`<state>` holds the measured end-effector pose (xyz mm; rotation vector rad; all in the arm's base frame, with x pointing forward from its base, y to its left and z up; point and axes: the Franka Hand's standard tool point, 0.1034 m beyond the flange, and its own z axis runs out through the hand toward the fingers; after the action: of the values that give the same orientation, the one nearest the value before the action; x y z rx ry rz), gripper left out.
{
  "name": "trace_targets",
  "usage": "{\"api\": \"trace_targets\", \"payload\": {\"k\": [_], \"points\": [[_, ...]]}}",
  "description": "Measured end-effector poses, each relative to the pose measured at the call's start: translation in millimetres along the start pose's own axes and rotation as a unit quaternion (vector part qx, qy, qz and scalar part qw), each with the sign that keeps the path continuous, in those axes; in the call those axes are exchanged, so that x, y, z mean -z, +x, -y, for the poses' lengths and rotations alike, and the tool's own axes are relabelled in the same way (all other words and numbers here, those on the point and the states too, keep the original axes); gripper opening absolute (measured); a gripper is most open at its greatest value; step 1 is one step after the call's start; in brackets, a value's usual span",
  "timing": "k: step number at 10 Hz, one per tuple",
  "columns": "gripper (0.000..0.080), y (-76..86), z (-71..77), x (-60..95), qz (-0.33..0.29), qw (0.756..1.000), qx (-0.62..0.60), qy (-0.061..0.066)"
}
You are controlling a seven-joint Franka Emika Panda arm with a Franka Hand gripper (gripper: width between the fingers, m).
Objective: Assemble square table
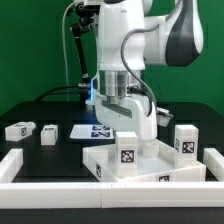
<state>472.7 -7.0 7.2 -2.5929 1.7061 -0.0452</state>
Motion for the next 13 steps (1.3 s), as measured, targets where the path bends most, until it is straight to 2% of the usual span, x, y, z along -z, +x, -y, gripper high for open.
{"api": "trace_targets", "payload": {"k": [2, 4, 5, 7, 8, 9, 10, 11, 12, 13], "points": [[0.0052, 3.1, -3.0, 0.2, -0.001, 0.996, 0.087, -0.001], [0.0052, 42.1, -14.3, 7.0, 0.007, 0.970, 0.243, 0.004], [0.0052, 46.9, -9.3, 9.9, 0.001, 0.960, 0.281, 0.000], [0.0052, 47.1, -11.4, 7.6, 0.001, 0.932, 0.361, -0.007], [0.0052, 50.5, -12.8, 7.7, 0.002, 0.916, 0.401, -0.008], [0.0052, 61.8, -10.9, 11.1, 0.013, 0.887, 0.462, -0.006], [0.0052, 75.6, -0.5, 18.6, 0.009, 0.860, 0.511, -0.002], [0.0052, 81.1, 4.5, 21.7, -0.002, 0.831, 0.557, -0.003], [0.0052, 79.9, 0.6, 19.0, 0.001, 0.821, 0.571, -0.007], [0.0052, 80.8, -0.3, 18.5, 0.002, 0.797, 0.604, -0.010]]}}
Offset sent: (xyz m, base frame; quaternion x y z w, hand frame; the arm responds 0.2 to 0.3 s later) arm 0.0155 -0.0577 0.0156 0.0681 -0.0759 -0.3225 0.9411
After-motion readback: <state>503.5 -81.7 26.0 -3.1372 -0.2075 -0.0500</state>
